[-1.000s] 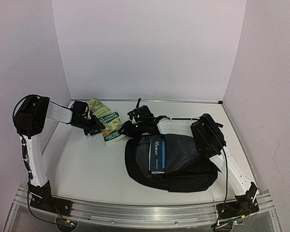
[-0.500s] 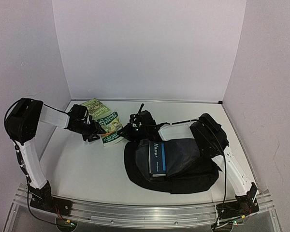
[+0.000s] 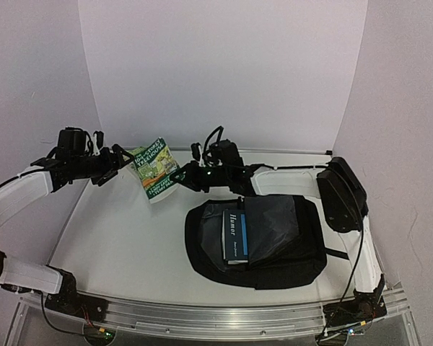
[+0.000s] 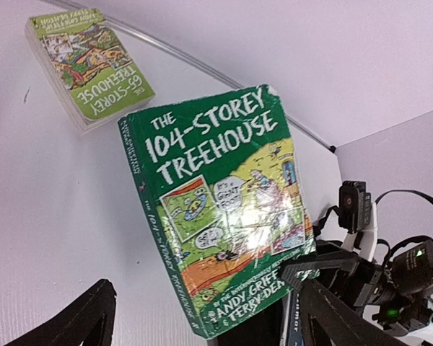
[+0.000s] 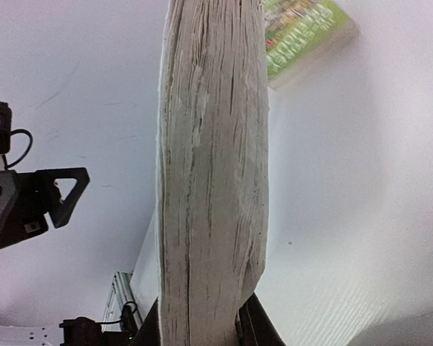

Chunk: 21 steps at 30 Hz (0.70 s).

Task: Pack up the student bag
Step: Pick up the book from the center of the board.

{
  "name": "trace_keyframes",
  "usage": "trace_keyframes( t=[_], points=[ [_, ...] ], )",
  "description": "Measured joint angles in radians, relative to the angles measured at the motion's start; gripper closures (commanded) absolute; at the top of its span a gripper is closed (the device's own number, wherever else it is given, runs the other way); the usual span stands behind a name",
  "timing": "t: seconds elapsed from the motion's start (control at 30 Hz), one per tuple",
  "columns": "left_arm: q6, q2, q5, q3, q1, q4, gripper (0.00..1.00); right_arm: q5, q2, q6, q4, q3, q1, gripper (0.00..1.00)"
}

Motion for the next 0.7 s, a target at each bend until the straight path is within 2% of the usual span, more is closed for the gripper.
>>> trace_keyframes(
  t=[0.13, 0.3, 0.5, 0.7],
  points=[
    [0.038, -0.095, 0.046, 0.033, 0.0, -0.086, 0.07, -0.035, -0.136, -0.04, 0.009, -0.067, 0.0, 1.0],
    [0.09, -0.14, 0.187, 0.089, 0.001, -0.156, 0.03, -0.073, -0.286, -0.105, -0.015, -0.164, 0.0, 1.0],
    [0.166, -0.145, 0.373, 0.151, 0.001, -0.231, 0.01, -0.15, -0.433, -0.18, -0.098, -0.284, 0.0, 1.0],
    [0.214, -0.12, 0.46, 0.172, 0.001, -0.305, 0.01, -0.222, -0.559, -0.221, -0.186, -0.38, 0.0, 1.0]
  ],
)
